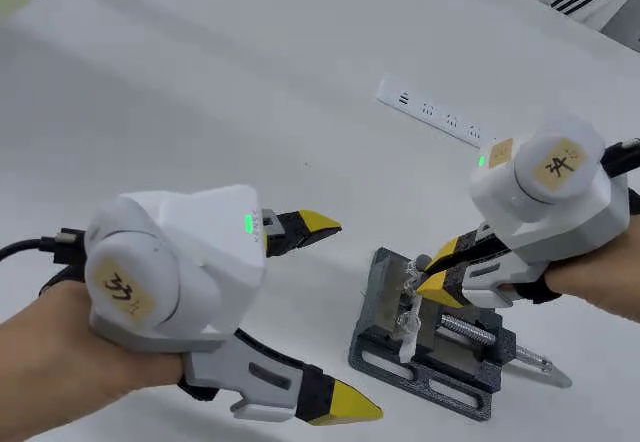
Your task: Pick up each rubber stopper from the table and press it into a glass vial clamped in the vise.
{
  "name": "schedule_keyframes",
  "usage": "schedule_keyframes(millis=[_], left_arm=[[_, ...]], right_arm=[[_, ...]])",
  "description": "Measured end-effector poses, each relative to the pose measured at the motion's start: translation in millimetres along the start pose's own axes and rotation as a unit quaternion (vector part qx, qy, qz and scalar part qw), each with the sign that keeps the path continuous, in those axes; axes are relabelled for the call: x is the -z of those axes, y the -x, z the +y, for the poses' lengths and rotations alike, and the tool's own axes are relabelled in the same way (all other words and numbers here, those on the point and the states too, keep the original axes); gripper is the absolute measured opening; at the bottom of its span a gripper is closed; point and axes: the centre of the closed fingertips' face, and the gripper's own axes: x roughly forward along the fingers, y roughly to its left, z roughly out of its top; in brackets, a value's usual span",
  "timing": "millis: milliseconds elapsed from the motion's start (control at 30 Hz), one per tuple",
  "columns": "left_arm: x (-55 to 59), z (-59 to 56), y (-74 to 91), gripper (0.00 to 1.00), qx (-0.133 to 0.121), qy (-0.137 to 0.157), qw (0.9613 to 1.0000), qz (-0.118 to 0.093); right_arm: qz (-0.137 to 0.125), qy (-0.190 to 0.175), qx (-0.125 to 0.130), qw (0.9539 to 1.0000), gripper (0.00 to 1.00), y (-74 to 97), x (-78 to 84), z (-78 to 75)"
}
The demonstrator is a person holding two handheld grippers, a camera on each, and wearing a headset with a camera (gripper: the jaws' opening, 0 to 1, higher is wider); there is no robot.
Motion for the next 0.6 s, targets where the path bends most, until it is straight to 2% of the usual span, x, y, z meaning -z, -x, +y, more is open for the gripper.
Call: schedule_keyframes(millis=[433, 600], left_arm=[[-0.9, -1.3, -2.5, 0.88, 0.002, 0.000, 1.0000, 0.000], [-1.3, -1.6, -2.5, 0.88, 0.002, 0.001, 1.0000, 0.000]], right_arm=[[-0.007, -0.007, 0.002, 1.0000, 0.10, 3.3, 2.3, 1.8], [-0.025, -0.015, 0.009, 0.9995, 0.07, 13.7, -0.2, -0.5]])
